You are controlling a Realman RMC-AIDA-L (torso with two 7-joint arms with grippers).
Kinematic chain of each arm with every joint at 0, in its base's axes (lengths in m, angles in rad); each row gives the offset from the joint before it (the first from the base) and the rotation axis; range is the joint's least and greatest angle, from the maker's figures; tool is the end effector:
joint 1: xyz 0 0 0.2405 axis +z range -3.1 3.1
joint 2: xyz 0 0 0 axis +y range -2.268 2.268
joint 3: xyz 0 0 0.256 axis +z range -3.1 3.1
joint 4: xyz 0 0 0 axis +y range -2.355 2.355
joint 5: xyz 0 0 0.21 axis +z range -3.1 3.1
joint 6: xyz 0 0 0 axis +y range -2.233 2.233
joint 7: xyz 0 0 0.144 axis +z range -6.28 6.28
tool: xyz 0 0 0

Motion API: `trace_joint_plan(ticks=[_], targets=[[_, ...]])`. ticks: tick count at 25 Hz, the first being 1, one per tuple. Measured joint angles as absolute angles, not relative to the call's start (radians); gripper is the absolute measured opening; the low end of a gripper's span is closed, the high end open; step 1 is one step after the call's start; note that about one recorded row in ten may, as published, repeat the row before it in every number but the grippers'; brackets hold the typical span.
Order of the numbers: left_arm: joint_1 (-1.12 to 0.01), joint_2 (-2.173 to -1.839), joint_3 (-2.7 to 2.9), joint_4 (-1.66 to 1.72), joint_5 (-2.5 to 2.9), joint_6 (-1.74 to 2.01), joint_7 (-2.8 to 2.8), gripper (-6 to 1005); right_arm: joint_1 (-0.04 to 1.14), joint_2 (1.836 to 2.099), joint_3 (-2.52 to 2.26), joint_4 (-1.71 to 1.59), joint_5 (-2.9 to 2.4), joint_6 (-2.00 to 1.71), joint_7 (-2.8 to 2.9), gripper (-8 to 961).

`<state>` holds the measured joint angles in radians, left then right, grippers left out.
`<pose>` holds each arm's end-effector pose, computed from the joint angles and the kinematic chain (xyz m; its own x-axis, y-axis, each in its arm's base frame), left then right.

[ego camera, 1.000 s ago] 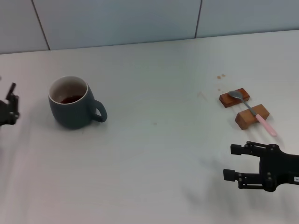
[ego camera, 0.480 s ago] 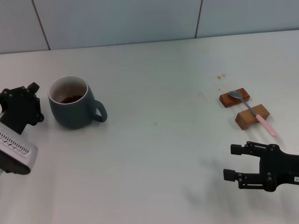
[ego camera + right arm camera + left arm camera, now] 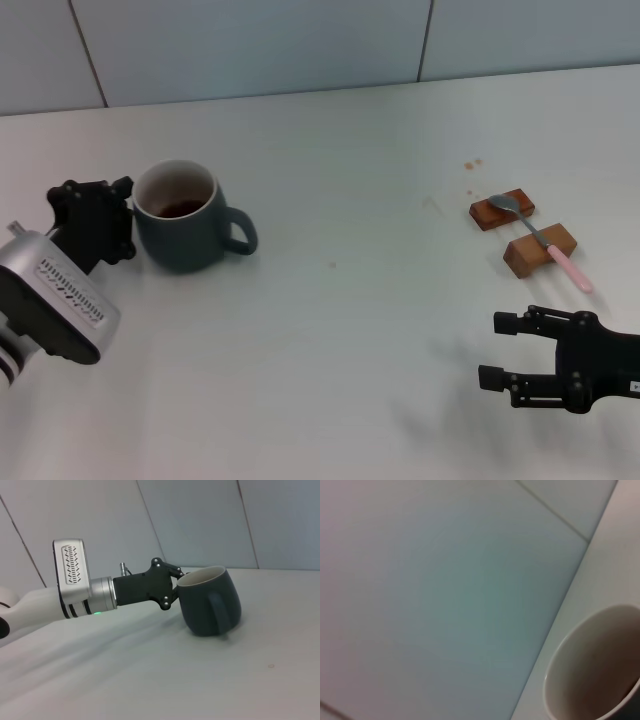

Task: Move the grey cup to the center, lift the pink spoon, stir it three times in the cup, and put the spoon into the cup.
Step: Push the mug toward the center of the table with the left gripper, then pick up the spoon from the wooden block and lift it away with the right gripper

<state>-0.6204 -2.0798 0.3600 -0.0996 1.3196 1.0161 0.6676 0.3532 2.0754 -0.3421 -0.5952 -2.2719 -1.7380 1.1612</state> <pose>-0.3054 0.3554 -0.0593 0.9574 -0.2315 -0.1726 -0.2471 -0.3475 -0.9045 0.3360 0.2430 0.0090 0.7450 -0.4100 -0.5261 -0.5527 -0.8211 -0.1428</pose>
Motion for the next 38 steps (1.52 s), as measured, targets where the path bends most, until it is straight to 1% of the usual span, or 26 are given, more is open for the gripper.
trace_joint_plan(ticks=[15, 27, 29, 30, 31, 34, 35, 38], targets=[[-0.664, -2.08, 0.358, -0.175, 1.506, 1.048, 0.666, 24, 0.353, 2.075, -0.342, -0.595, -2.272, -1.738, 1.161, 756], [-0.675, -2.08, 0.303, -0.246, 1.652, 1.083, 0.631, 38, 0.349, 2.077, -0.34, -0.587, -2.269, -1.735, 1.155, 743], [-0.66, -2.08, 0.266, -0.247, 1.658, 1.106, 0.583, 41, 0.349, 2.076, -0.332, -0.571, -2.266, -1.73, 1.147, 741], [-0.621, -2.08, 0.178, -0.248, 1.659, 1.172, 0.483, 42, 0.348, 2.074, -0.312, -0.556, -2.264, -1.72, 1.143, 740], [-0.621, -2.08, 0.178, -0.248, 1.659, 1.172, 0.483, 43, 0.348, 2.074, -0.312, -0.556, -2.264, -1.72, 1.143, 739], [-0.576, -2.074, 0.09, -0.241, 1.659, 1.255, 0.307, 46, 0.347, 2.074, -0.226, -0.525, -2.262, -1.693, 1.144, 736], [-0.55, -2.07, 0.069, -0.214, 1.66, 1.295, 0.144, 47, 0.348, 2.072, -0.134, -0.489, -2.261, -1.681, 1.146, 735], [-0.539, -2.069, 0.081, -0.168, 1.665, 1.309, -0.01, 51, 0.347, 2.071, -0.043, -0.456, -2.261, -1.679, 1.146, 732]])
